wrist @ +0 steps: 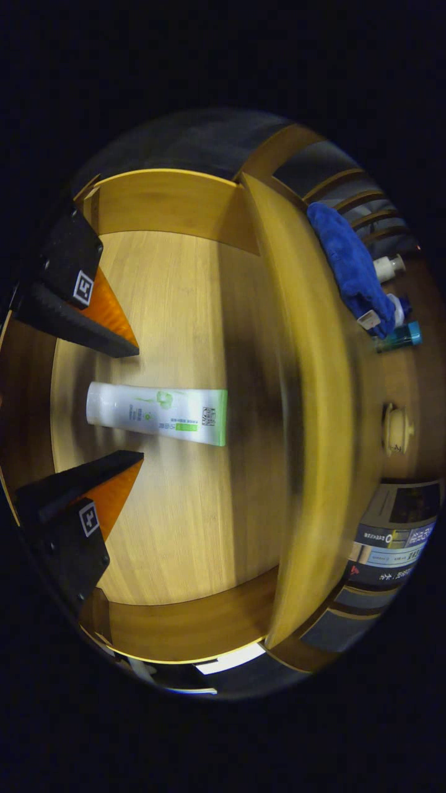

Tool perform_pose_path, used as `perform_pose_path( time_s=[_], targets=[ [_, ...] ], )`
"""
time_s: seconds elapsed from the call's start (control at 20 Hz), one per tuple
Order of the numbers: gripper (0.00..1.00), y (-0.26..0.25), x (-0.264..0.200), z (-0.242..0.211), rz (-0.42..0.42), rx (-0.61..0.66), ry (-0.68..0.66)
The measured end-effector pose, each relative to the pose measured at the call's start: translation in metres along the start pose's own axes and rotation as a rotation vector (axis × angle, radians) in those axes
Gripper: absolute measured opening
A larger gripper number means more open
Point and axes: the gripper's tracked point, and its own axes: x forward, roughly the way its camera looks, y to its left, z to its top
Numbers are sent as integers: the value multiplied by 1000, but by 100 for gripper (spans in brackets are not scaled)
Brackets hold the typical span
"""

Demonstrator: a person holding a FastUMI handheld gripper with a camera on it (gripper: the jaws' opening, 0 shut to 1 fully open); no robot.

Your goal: Pull open the drawer, take out the items inside it, and place them on the countertop above the cabinet.

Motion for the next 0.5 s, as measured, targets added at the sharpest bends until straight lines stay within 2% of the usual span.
perform_pose_path(
  time_s=[0.05, 0.2, 0.35, 0.5],
  targets=[
    [99, 0, 7, -3, -5, -4, 15],
    [83, 3, 23, -10, 0, 3, 41],
    [68, -8, 26, -9, -42, -4, 40],
    [52, -7, 19, -5, -1, 73, 25]
  ],
)
